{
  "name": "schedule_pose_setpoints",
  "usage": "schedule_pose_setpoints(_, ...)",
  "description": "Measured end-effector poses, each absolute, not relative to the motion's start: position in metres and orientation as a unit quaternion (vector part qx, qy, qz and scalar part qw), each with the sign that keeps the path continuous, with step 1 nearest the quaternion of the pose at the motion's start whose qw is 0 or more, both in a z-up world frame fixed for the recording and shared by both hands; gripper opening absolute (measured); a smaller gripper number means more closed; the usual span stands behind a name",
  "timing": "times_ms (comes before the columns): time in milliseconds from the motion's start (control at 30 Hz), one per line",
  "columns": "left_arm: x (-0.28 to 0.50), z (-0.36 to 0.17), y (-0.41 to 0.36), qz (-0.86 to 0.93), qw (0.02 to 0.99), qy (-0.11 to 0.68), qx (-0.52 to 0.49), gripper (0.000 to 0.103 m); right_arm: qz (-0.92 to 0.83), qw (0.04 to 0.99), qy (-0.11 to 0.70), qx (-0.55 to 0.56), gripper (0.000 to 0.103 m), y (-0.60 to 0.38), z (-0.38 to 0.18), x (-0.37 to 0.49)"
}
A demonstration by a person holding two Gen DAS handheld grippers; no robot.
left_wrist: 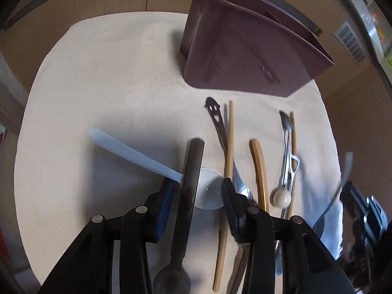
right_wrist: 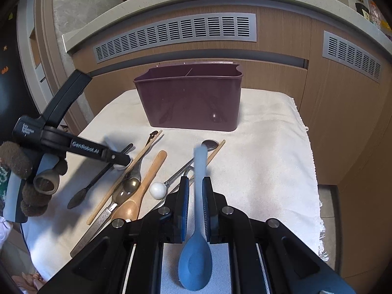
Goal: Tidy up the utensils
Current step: 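Lift the blue spoon with the right gripper while the left gripper lifts the dark spoon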
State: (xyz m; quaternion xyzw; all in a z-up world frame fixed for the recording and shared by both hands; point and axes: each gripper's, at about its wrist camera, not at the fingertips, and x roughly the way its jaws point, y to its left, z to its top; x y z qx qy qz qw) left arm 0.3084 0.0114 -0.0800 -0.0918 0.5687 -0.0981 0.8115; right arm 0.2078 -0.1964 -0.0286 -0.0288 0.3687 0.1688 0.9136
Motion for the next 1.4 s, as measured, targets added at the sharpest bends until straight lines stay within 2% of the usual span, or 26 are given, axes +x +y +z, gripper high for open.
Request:
schedule_pose_setpoints(100, 0.313, -0.08, 0.0, -0.079, 0.823, 0.56, -0.059, 0.045, 0.168, 0.914, 0.368, -0.029, 0.01, -0.196, -0.031, 0.208)
schedule_pose_setpoints(133, 0.312, -0.081, -0.005, -0.076, 0.829, 0.552, -0.039, 0.041, 0.169, 0.914, 0.369, -0.028, 0.01, -0.196, -0.031, 0.208)
schedule_pose_setpoints(167, 0.309, -0.08, -0.01, -0.072, 0.838, 0.541, -0.017, 0.034, 0.169, 0.914, 0.368, -0.027, 0.01, -0.197, -0.032, 0.208)
schedule_pose_setpoints(200, 0.305, -0.08, -0.012, -0.068, 0.845, 0.53, 0.0, 0.018, 0.168, 0.914, 0.367, -0.027, 0.01, -0.197, -0.033, 0.208)
schedule_pose_setpoints(233, 0.298, -0.079, -0.012, -0.073, 0.854, 0.515, 0.004, 0.014, 0.168, 0.914, 0.367, -0.026, 0.01, -0.198, -0.033, 0.207)
schedule_pose_setpoints(333, 0.273, -0.073, 0.0, -0.087, 0.866, 0.491, -0.024, 0.014, 0.169, 0.915, 0.366, -0.024, 0.011, -0.204, -0.035, 0.206)
schedule_pose_setpoints(400, 0.256, -0.065, 0.008, -0.086, 0.877, 0.471, -0.042, 0.014, 0.161, 0.912, 0.375, -0.03, 0.016, -0.208, -0.037, 0.208)
schedule_pose_setpoints(433, 0.247, -0.061, 0.011, -0.082, 0.884, 0.458, -0.044, 0.014, 0.156, 0.911, 0.38, -0.034, 0.023, -0.209, -0.037, 0.21)
schedule_pose_setpoints(467, 0.241, -0.057, 0.012, -0.079, 0.89, 0.447, -0.048, 0.014, 0.149, 0.909, 0.388, -0.04, 0.035, -0.209, -0.039, 0.211)
schedule_pose_setpoints(500, 0.234, -0.051, 0.015, -0.076, 0.895, 0.436, -0.052, 0.013, 0.143, 0.905, 0.397, -0.048, 0.043, -0.208, -0.041, 0.212)
schedule_pose_setpoints(533, 0.227, -0.045, 0.017, -0.074, 0.902, 0.422, -0.057, 0.013, 0.137, 0.903, 0.403, -0.056, 0.057, -0.206, -0.043, 0.213)
schedule_pose_setpoints(700, 0.205, -0.018, 0.029, -0.079, 0.925, 0.362, -0.086, 0.013, 0.095, 0.901, 0.406, -0.117, 0.087, -0.191, -0.045, 0.213)
schedule_pose_setpoints(733, 0.203, -0.015, 0.031, -0.086, 0.927, 0.353, -0.095, 0.013, 0.087, 0.901, 0.405, -0.127, 0.098, -0.19, -0.044, 0.213)
schedule_pose_setpoints(767, 0.198, -0.012, 0.033, -0.091, 0.928, 0.348, -0.1, 0.013, 0.076, 0.903, 0.4, -0.139, 0.101, -0.187, -0.042, 0.212)
schedule_pose_setpoints(867, 0.195, -0.009, 0.038, -0.096, 0.929, 0.341, -0.111, 0.013, 0.085, 0.905, 0.394, -0.135, 0.101, -0.187, -0.037, 0.213)
schedule_pose_setpoints(1000, 0.196, -0.012, 0.043, -0.1, 0.926, 0.341, -0.125, 0.013, 0.121, 0.901, 0.408, -0.086, 0.099, -0.193, -0.038, 0.22)
schedule_pose_setpoints(1033, 0.195, -0.011, 0.044, -0.101, 0.926, 0.34, -0.126, 0.013, 0.123, 0.9, 0.409, -0.083, 0.086, -0.192, -0.04, 0.222)
schedule_pose_setpoints(1067, 0.195, -0.011, 0.044, -0.1, 0.927, 0.34, -0.124, 0.013, 0.122, 0.895, 0.419, -0.087, 0.064, -0.189, -0.044, 0.225)
schedule_pose_setpoints(1133, 0.195, -0.011, 0.045, -0.099, 0.926, 0.342, -0.125, 0.013, 0.136, 0.877, 0.455, -0.078, 0.045, -0.185, -0.053, 0.236)
schedule_pose_setpoints(1233, 0.195, -0.015, 0.051, -0.094, 0.923, 0.348, -0.132, 0.013, 0.139, 0.866, 0.475, -0.064, 0.041, -0.178, -0.064, 0.245)
schedule_pose_setpoints(1333, 0.198, -0.022, 0.057, -0.085, 0.918, 0.36, -0.14, 0.013, 0.128, 0.859, 0.491, -0.07, 0.016, -0.172, -0.074, 0.253)
schedule_pose_setpoints(1367, 0.199, -0.025, 0.059, -0.083, 0.917, 0.364, -0.143, 0.014, 0.124, 0.863, 0.484, -0.072, 0.011, -0.171, -0.073, 0.254)
schedule_pose_setpoints(1400, 0.2, -0.027, 0.06, -0.081, 0.914, 0.37, -0.144, 0.014, 0.123, 0.862, 0.486, -0.075, 0.011, -0.17, -0.073, 0.255)
